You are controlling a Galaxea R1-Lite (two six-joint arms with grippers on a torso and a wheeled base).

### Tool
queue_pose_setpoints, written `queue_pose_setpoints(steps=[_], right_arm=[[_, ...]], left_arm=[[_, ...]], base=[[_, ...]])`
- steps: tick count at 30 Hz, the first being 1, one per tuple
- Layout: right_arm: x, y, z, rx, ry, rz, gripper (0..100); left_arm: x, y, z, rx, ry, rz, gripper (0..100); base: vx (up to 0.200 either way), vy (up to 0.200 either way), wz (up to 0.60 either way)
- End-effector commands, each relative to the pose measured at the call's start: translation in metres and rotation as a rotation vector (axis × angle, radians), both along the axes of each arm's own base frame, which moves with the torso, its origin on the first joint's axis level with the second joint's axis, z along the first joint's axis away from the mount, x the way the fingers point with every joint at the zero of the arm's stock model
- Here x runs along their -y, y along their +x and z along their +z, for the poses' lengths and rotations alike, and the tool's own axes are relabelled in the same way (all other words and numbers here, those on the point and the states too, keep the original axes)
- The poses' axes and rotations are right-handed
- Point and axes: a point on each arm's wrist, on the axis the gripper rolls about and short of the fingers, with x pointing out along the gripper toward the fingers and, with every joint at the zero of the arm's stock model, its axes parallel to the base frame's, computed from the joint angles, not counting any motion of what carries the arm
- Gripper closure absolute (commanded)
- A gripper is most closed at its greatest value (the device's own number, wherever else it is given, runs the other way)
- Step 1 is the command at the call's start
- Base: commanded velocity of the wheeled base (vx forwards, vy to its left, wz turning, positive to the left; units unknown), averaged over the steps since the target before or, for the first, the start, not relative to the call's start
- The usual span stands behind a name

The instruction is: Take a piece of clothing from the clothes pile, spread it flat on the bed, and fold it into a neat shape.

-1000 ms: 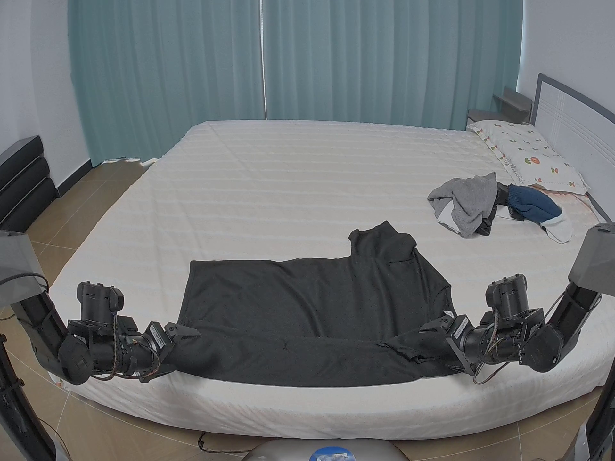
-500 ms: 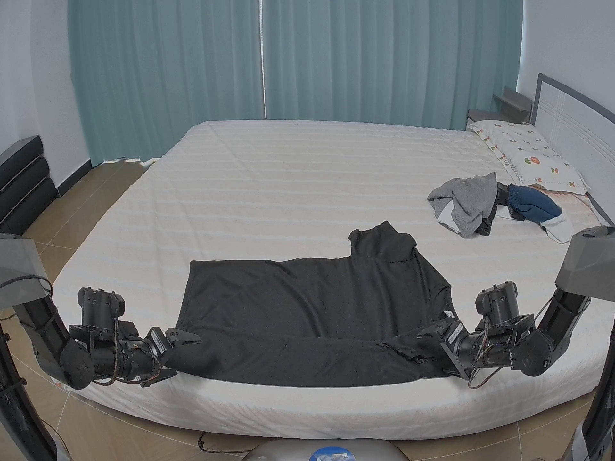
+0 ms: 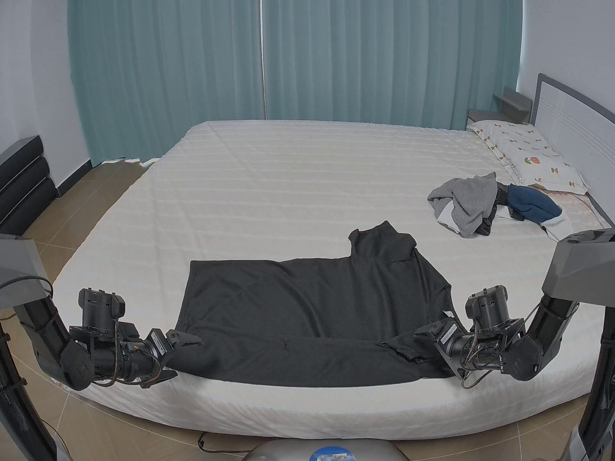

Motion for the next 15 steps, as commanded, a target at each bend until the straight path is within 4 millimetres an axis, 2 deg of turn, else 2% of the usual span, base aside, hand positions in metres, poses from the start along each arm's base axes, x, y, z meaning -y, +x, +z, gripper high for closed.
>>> queue_pose_setpoints(steps=[1, 4, 5, 15], right_arm=[[-0.0013, 0.0011, -0.0036, -0.007, -0.004, 0.000, 0], [-0.0005, 0.0018, -0.0039, -0.007, -0.006, -0.005, 0], [-0.0001, 0.0020, -0.0039, -0.007, -0.006, -0.007, 100], [0.0039, 0.0001, -0.0031, -0.012, -0.003, -0.020, 100]], left_arm=[[0.0000, 0.0004, -0.0002, 0.000, 0.000, 0.000, 0], [0.0000, 0.0000, -0.0004, -0.002, 0.000, 0.000, 0], [0.0000, 0.0001, -0.0008, -0.003, 0.000, 0.000, 0], [0.0003, -0.0004, -0.0010, -0.004, 0.002, -0.003, 0]], base=[[0.000, 0.000, 0.00], [0.000, 0.000, 0.00], [0.000, 0.000, 0.00], [0.000, 0.000, 0.00]])
